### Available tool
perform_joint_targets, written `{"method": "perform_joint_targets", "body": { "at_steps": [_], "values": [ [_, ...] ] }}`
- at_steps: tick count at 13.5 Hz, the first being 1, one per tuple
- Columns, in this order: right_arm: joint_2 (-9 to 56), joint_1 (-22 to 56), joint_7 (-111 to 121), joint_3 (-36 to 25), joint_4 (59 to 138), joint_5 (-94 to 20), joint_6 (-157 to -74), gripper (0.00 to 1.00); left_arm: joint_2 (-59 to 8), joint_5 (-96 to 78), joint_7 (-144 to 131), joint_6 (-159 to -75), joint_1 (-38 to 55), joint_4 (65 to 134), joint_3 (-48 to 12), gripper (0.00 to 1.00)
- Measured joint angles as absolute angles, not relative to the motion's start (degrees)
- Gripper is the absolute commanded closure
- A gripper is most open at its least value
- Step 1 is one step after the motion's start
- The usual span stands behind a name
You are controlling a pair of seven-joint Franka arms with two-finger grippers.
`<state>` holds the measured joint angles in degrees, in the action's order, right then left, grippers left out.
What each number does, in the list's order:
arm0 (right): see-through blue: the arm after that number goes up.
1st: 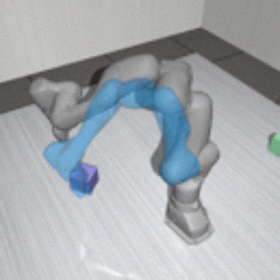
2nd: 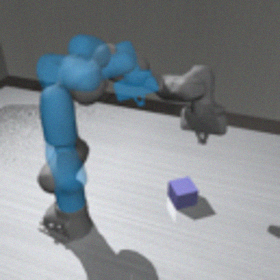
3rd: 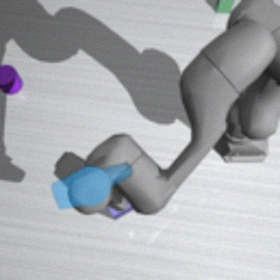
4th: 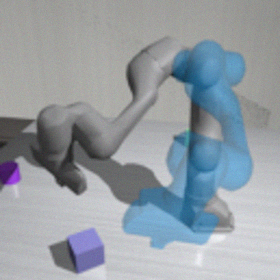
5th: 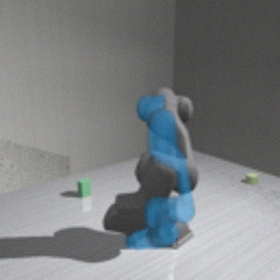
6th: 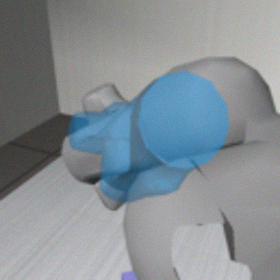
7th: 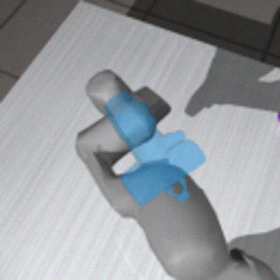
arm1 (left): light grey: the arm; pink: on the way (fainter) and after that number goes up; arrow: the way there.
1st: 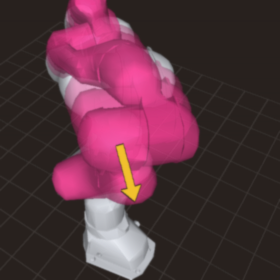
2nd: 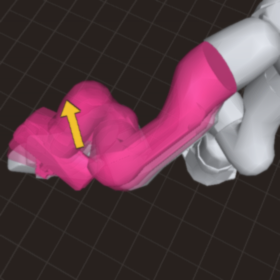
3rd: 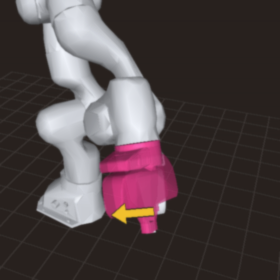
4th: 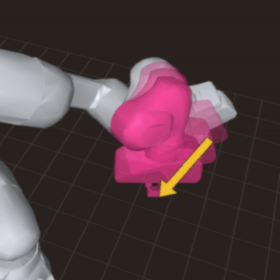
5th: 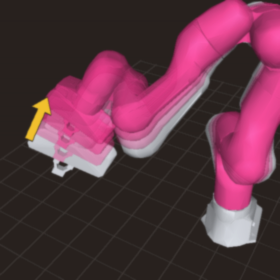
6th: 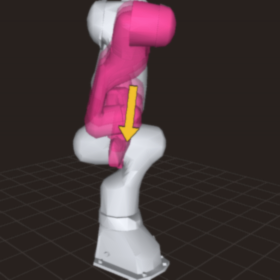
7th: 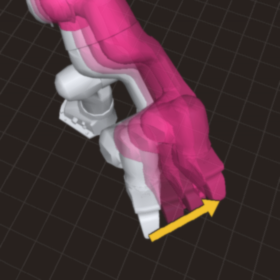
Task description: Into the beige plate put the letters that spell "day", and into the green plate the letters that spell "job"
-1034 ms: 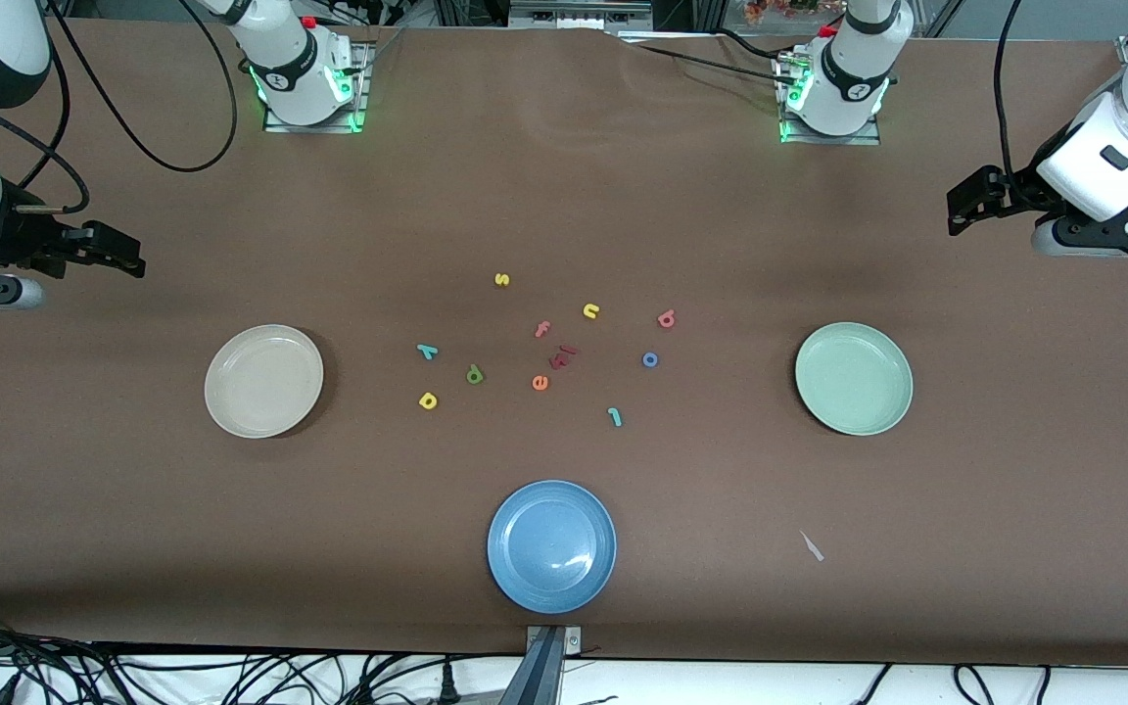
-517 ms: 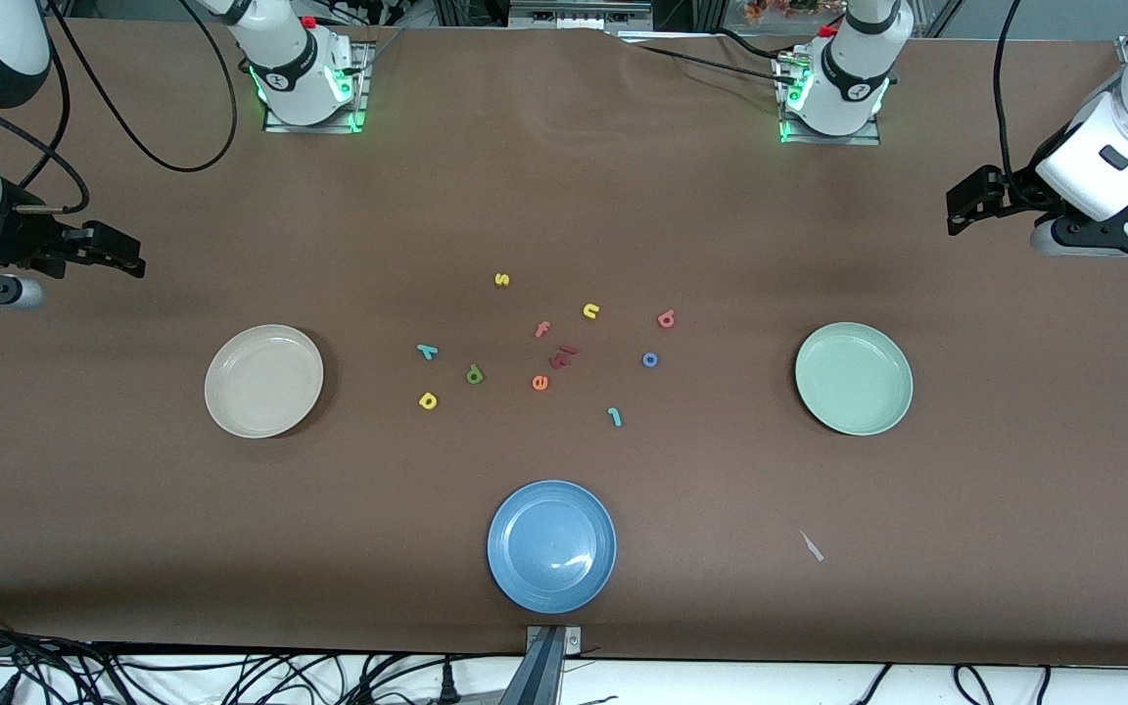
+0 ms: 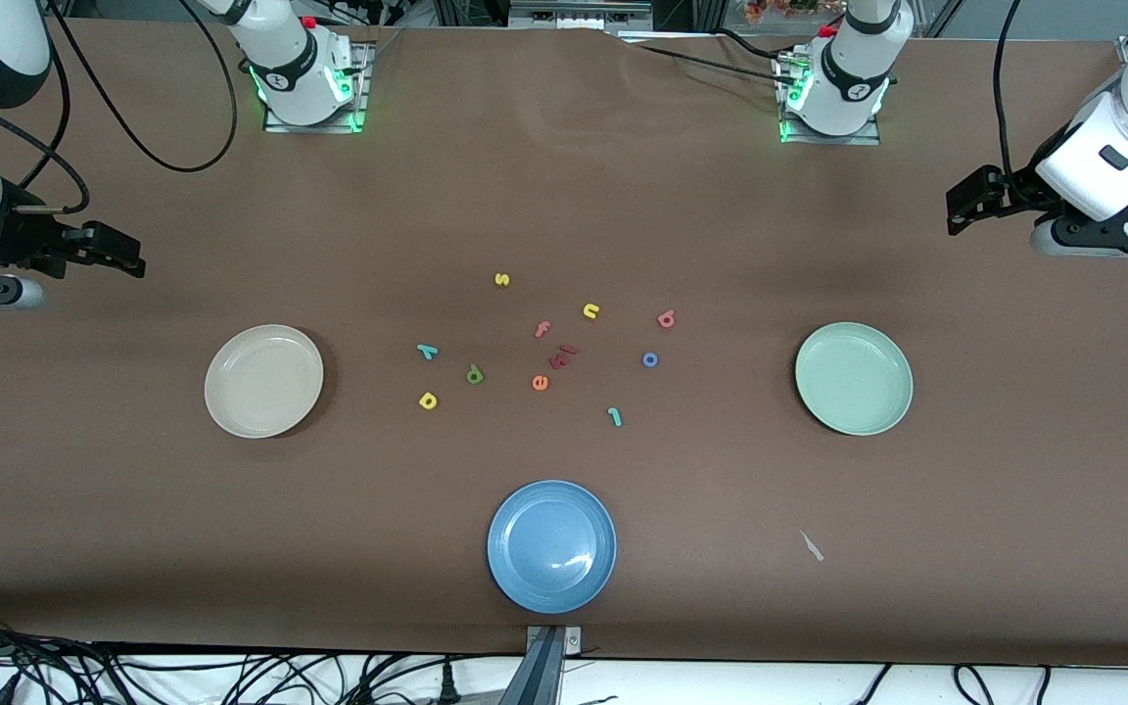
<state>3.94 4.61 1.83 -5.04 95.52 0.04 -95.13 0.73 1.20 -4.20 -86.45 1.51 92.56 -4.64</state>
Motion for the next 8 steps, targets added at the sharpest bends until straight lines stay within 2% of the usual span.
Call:
{"method": "perform_joint_targets", "body": {
  "at_steps": [8],
  "values": [
    [3.9,4.6,1.8,-5.0,95.5,0.0,-95.1,0.0,0.7,1.2,-4.2,-86.4,1.6,92.6,-5.3,0.0]
  ]
}}
